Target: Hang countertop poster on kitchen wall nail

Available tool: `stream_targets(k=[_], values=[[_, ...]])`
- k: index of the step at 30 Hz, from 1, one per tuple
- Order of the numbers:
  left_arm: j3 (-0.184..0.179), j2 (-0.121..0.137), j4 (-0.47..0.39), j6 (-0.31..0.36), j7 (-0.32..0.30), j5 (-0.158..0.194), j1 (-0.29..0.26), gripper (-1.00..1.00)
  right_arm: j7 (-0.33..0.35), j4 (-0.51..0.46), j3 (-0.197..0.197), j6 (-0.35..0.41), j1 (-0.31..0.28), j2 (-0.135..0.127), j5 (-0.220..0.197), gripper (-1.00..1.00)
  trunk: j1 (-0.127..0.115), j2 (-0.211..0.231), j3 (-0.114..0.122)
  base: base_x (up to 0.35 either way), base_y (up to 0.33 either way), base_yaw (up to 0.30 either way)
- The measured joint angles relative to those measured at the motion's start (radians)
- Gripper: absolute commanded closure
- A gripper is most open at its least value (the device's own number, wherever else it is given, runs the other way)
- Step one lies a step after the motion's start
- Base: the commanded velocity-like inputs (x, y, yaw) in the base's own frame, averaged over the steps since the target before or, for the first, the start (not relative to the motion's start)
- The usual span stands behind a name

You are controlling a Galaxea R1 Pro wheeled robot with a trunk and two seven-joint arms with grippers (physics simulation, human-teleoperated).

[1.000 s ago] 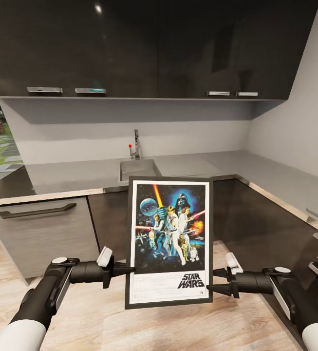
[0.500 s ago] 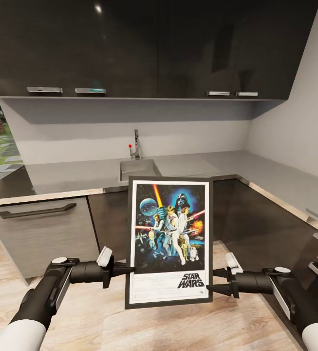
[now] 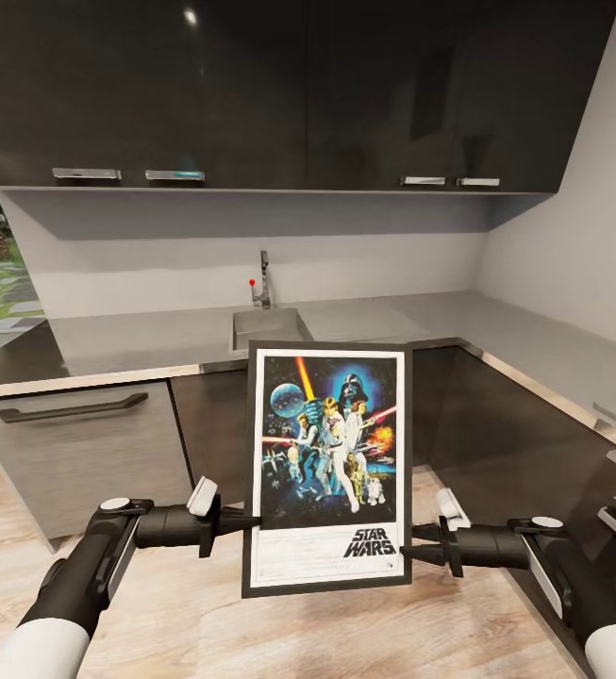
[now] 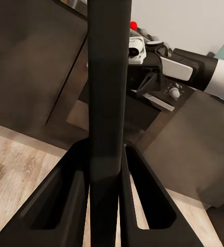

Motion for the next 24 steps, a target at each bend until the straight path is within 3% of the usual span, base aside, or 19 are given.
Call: stream_targets(k=[24], values=[[-0.003, 0.000, -0.001, -0.009, 0.000, 0.007, 0.001, 1.00, -0.005, 0.000, -0.003, -0.003, 0.000, -0.001, 0.003, 1.00, 0.000, 0.000, 0.000, 0.000, 0.000, 0.000]])
